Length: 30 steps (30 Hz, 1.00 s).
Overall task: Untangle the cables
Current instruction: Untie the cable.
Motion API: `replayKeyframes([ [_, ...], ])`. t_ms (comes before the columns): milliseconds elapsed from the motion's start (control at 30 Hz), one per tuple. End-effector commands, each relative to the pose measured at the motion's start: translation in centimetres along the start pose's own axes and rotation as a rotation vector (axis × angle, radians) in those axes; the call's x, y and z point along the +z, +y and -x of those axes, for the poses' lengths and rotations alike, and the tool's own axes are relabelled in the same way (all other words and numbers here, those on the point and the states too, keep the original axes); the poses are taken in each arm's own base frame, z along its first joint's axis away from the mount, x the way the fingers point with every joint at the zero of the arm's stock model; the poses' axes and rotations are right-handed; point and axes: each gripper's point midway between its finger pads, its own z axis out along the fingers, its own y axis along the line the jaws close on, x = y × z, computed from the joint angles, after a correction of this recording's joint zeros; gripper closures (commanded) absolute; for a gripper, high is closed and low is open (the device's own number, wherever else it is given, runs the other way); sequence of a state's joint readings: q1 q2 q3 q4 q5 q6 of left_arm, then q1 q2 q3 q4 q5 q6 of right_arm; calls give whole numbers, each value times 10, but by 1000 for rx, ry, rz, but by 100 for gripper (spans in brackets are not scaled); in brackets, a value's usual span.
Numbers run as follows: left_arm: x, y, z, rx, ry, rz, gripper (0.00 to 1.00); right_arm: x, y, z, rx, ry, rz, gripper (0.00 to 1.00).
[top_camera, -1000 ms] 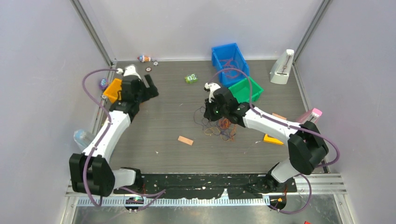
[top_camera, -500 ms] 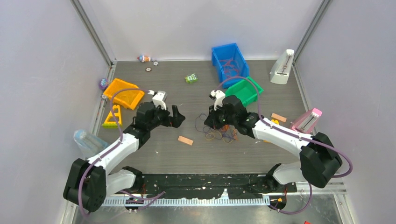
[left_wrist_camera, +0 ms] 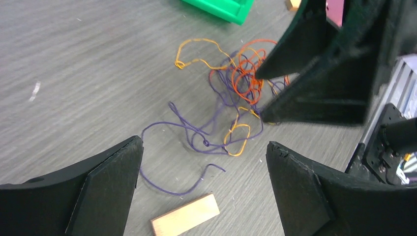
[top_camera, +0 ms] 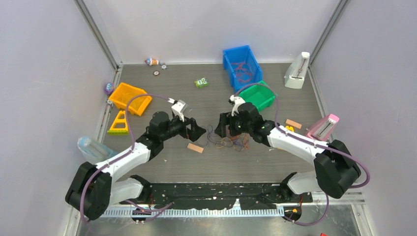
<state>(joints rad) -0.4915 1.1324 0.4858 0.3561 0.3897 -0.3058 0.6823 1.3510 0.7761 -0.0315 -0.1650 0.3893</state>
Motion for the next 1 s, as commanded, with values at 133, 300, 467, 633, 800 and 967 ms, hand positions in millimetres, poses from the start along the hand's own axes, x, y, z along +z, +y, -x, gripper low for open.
replayKeyframes([
  [133, 19, -15, -8, 75, 88, 8, 11, -25, -59, 0, 172, -3, -171, 20],
  [300, 33, -5, -21, 50, 192, 47, 15, -31, -65, 1, 137, -11, -181, 24],
  [467, 43, 8, -40, -7, 308, 126, 13, -34, -64, 6, 128, -16, -182, 25],
  [633, 45, 30, -64, -97, 399, 261, 13, -37, -64, 10, 118, -36, -188, 25],
  [800, 59, 29, -63, -286, 350, 267, 13, -36, -61, 11, 122, -36, -172, 25],
  [967, 77, 21, -64, -383, 341, 219, 20, -35, -60, 9, 128, -39, -164, 26],
])
